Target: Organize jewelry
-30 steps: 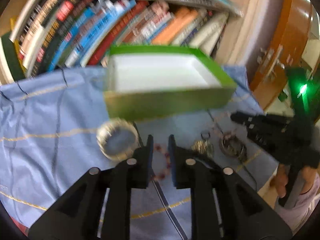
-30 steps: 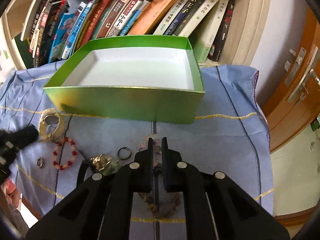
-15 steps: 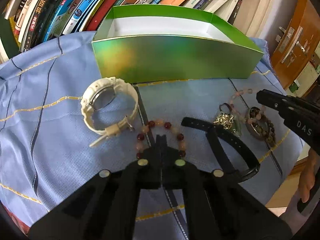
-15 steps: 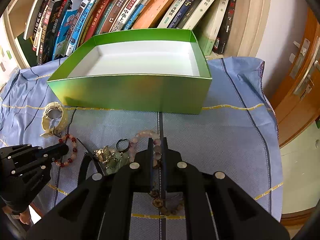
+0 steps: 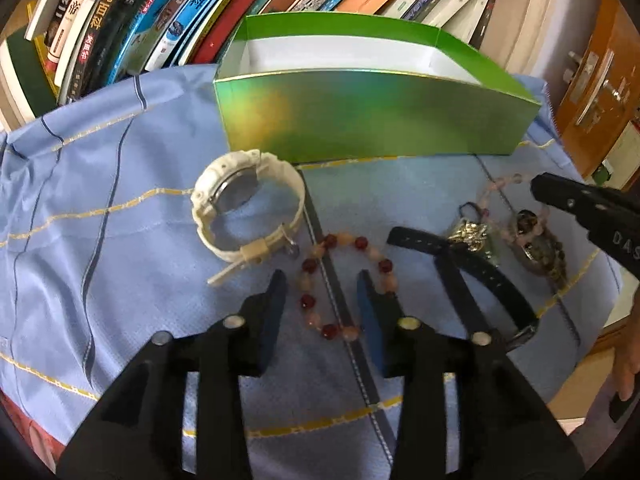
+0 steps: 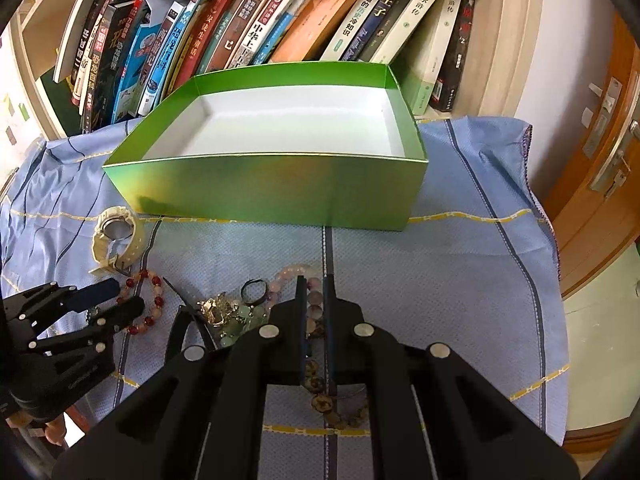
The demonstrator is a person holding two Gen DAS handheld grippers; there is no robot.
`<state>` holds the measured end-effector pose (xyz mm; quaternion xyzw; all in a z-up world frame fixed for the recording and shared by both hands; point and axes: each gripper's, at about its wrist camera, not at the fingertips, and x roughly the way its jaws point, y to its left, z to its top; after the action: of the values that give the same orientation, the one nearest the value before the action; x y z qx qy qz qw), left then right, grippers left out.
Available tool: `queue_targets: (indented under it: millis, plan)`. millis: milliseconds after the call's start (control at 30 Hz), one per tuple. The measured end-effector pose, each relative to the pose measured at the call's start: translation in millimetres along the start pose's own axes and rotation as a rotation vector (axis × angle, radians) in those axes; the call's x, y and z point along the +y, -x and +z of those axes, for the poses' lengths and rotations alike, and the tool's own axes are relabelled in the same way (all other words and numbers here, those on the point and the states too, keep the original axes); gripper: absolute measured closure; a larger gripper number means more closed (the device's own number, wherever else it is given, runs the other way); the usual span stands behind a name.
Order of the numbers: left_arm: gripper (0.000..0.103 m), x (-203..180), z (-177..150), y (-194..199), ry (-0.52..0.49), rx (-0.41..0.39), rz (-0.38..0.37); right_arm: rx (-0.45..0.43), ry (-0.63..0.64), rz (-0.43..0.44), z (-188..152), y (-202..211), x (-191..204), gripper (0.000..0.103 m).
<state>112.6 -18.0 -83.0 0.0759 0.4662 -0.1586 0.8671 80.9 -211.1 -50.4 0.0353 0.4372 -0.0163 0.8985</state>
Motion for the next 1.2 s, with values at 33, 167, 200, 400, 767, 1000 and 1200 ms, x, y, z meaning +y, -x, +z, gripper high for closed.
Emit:
queue_targets:
  millis: [33, 167, 200, 400, 767, 1000, 1200]
  plan:
    - [0.086, 0.3, 0.1, -1.0, 0.000, 0.001, 0.007, 0.000, 0.000, 0.000, 0.2, 0.0, -0.2, 0.095]
    - [0.095, 2.2, 0.1, 0.0, 0.003, 0.001, -0.008, -0.004, -0.006, 0.001, 0.1, 1.3, -0.1, 0.095]
    - [0.095, 2.5, 0.4, 3.7, 0.007, -0.008, -0.012, -0.006, -0.009, 0.001, 0.6, 2.4, -0.3, 0.095]
    - [0.095, 3.8, 12.2, 54.4, -0.005, -0.139, -0.027, -0.055, -0.007, 0.006, 10.4, 23.8, 1.3, 0.095]
    - [0.095, 1.4, 92.8, 100.8, -0.009, -0.316, -0.054, -0.244, -0.019, 0.048, 82.2, 75.1, 3.0, 0.095]
    - [0.095, 2.6, 161.4, 53.4, 0.031, -0.262, -0.040, -0.215, -0.075, 0.022, 134.3, 40.4, -6.0, 0.095]
    - [0.059, 6.3, 163.2, -7.7, 0.063, -0.139, -0.016, -0.083, -0.078, -0.046, 128.2, -19.3, -10.2, 0.070]
